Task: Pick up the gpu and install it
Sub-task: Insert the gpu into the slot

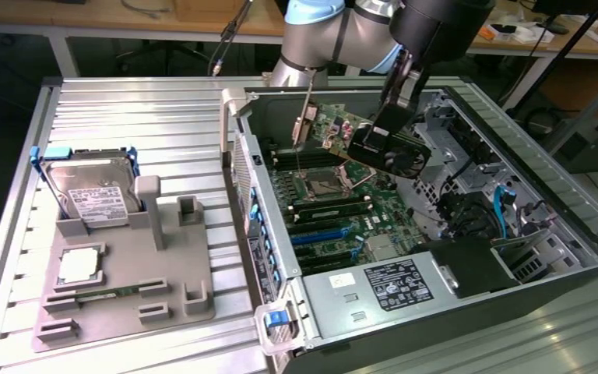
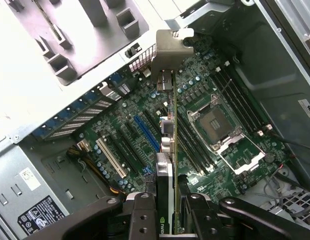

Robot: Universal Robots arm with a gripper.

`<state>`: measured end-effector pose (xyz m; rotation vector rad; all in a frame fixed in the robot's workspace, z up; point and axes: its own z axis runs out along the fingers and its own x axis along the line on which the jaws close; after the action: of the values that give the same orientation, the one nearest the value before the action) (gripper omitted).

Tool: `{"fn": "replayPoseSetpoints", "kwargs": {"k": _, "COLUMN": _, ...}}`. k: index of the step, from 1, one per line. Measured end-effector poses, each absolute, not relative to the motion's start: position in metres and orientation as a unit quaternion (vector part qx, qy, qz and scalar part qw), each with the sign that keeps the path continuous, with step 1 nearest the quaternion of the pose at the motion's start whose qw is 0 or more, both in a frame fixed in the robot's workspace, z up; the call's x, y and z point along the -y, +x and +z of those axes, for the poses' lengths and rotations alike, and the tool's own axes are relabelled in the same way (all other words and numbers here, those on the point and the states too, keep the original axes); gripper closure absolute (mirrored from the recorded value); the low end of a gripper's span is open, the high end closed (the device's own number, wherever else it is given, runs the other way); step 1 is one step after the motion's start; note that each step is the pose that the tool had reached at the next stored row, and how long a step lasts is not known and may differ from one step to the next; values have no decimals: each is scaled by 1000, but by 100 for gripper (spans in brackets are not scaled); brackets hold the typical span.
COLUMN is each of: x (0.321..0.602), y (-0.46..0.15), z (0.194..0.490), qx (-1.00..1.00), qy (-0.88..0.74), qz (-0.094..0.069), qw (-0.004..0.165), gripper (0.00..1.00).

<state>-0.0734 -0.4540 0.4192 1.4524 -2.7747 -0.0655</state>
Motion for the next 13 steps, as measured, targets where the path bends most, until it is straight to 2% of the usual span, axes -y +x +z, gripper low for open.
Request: {"fn": "replayPoseSetpoints", "kwargs": {"k": 13, "x": 454, "y": -73, "z": 419, "qx": 874, "qy": 486, "qz": -21, "qw": 5, "gripper": 73}}
